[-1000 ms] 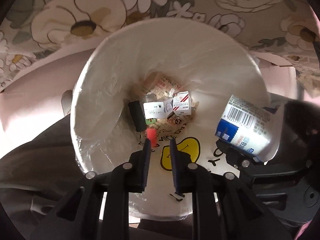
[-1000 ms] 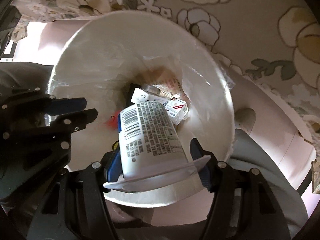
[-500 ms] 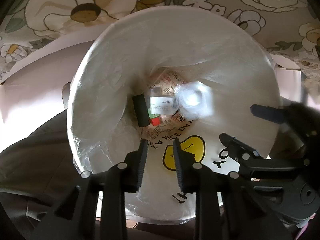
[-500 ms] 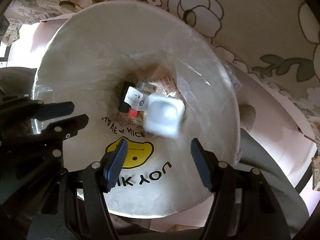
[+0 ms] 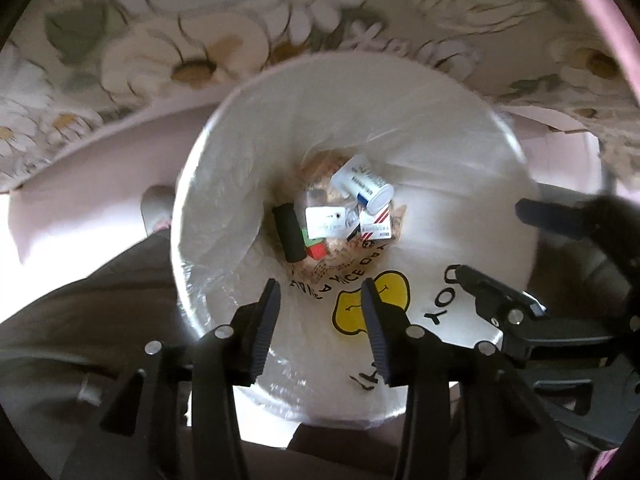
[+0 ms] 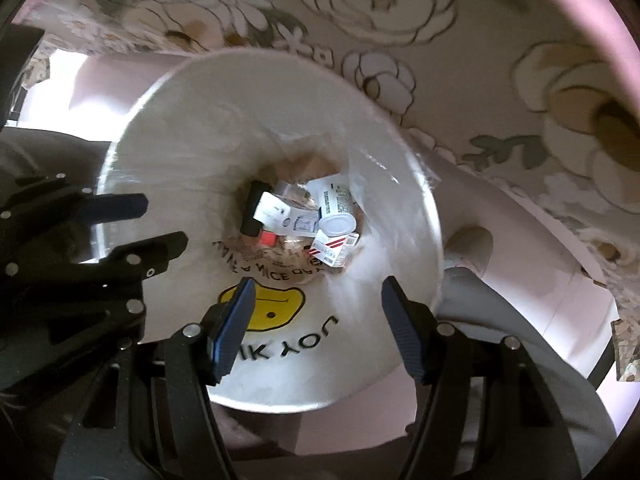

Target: Collect trash

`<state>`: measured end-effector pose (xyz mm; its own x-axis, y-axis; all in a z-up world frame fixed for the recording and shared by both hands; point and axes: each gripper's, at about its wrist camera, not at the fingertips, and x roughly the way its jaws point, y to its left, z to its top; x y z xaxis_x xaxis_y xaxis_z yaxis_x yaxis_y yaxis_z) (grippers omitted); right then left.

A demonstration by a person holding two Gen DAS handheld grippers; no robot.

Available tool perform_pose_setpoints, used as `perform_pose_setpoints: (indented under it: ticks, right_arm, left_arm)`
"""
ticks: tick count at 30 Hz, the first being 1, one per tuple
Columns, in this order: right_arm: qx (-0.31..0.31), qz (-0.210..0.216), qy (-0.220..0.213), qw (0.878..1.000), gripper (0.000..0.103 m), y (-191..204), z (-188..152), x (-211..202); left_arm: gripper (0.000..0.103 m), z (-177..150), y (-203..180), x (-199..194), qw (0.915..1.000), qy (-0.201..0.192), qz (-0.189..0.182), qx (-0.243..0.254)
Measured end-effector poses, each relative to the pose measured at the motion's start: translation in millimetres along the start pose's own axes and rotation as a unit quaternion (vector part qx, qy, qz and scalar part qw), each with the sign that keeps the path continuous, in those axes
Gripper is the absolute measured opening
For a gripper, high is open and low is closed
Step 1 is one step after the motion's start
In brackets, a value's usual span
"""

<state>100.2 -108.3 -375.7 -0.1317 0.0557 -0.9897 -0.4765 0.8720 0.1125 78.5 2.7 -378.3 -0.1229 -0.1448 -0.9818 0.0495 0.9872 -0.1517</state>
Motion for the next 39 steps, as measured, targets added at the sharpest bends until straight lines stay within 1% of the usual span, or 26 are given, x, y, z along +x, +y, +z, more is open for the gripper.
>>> perform_pose_setpoints:
  ticks: [2,5,6,7,8,10,12,14,16,18,20,22,23,24,25,27,29,33,34,35,38,39]
  right_arm:
    - [-0.006,0.004,-0.012,1.000,0.066,3,-6,-15]
    - [-0.026,-0.010,-0.029,0.999,0.066,12,-14,-38]
    - [-0.030,-0.014,-0.037,0.999,0.066,15,-17,-45]
    - [-0.034,-0.019,-0.048,0.998,0.066,18,-20,-55]
    - [-0.035,-0.023,-0.060,0.997,0.066,20,-23,-65]
    - [-0.035,-0.030,-0.081,0.996,0.071,24,-28,-82]
    - [-0.033,-0.033,-0.101,0.994,0.071,28,-33,-99]
    - [-0.028,-0.037,-0.119,0.992,0.071,30,-38,-119]
    - [-0.022,-0.039,-0.138,0.989,0.074,32,-42,-136]
    - [-0.019,-0.039,-0.158,0.986,0.075,33,-47,-156]
    - [-0.024,-0.039,-0.181,0.982,0.075,36,-54,-178]
    - [-0.028,-0.051,-0.202,0.978,0.078,37,-62,-195]
    - [-0.029,-0.056,-0.214,0.975,0.079,39,-67,-205]
    - [-0.030,-0.062,-0.229,0.971,0.079,41,-73,-218]
    - [-0.028,-0.066,-0.241,0.968,0.080,43,-79,-228]
    - [-0.018,-0.070,-0.268,0.961,0.083,45,-92,-250]
    - [-0.007,-0.074,-0.291,0.954,0.084,47,-106,-269]
    - [-0.005,-0.093,-0.316,0.944,0.084,54,-131,-291]
    - [-0.001,-0.102,-0.326,0.940,0.084,55,-138,-296]
    - [0.004,-0.110,-0.335,0.936,0.084,56,-145,-301]
    - [0.022,-0.120,-0.360,0.925,0.084,60,-167,-312]
    - [0.032,-0.125,-0.372,0.919,0.084,61,-175,-313]
  left_arm:
    - [0.047,-5,0,-11,0.9997,-0.015,0.013,0.014]
    - [0.047,-12,-3,-34,0.9981,-0.041,0.029,0.034]
    - [0.047,-14,-4,-42,0.9973,-0.052,0.034,0.039]
    - [0.048,-17,-5,-56,0.9956,-0.071,0.041,0.045]
    - [0.049,-19,-6,-64,0.9944,-0.083,0.044,0.046]
    - [0.054,-22,-5,-86,0.9917,-0.110,0.047,0.046]
    - [0.059,-26,-2,-109,0.9884,-0.139,0.044,0.043]
    - [0.062,-31,-2,-135,0.9827,-0.170,0.057,0.046]
    - [0.067,-37,-4,-158,0.9759,-0.199,0.074,0.051]
    - [0.077,-46,-5,-183,0.9670,-0.232,0.091,0.054]
    - [0.083,-55,-8,-205,0.9592,-0.259,0.098,0.056]
    - [0.087,-66,-12,-229,0.9499,-0.289,0.100,0.066]
    - [0.089,-70,-14,-237,0.9461,-0.299,0.107,0.066]
    - [0.091,-76,-16,-247,0.9402,-0.312,0.120,0.064]
    - [0.092,-80,-20,-251,0.9361,-0.322,0.127,0.062]
    - [0.093,-93,-25,-269,0.9253,-0.349,0.136,0.061]
    - [0.094,-104,-28,-279,0.9194,-0.364,0.137,0.059]
    - [0.096,-129,-43,-298,0.9094,-0.386,0.136,0.072]
    - [0.096,-139,-48,-304,0.9046,-0.396,0.137,0.078]
    - [0.096,-146,-51,-309,0.9019,-0.401,0.138,0.080]
    - [0.097,-169,-59,-319,0.8915,-0.420,0.143,0.090]
    - [0.097,-175,-61,-323,0.8882,-0.427,0.145,0.090]
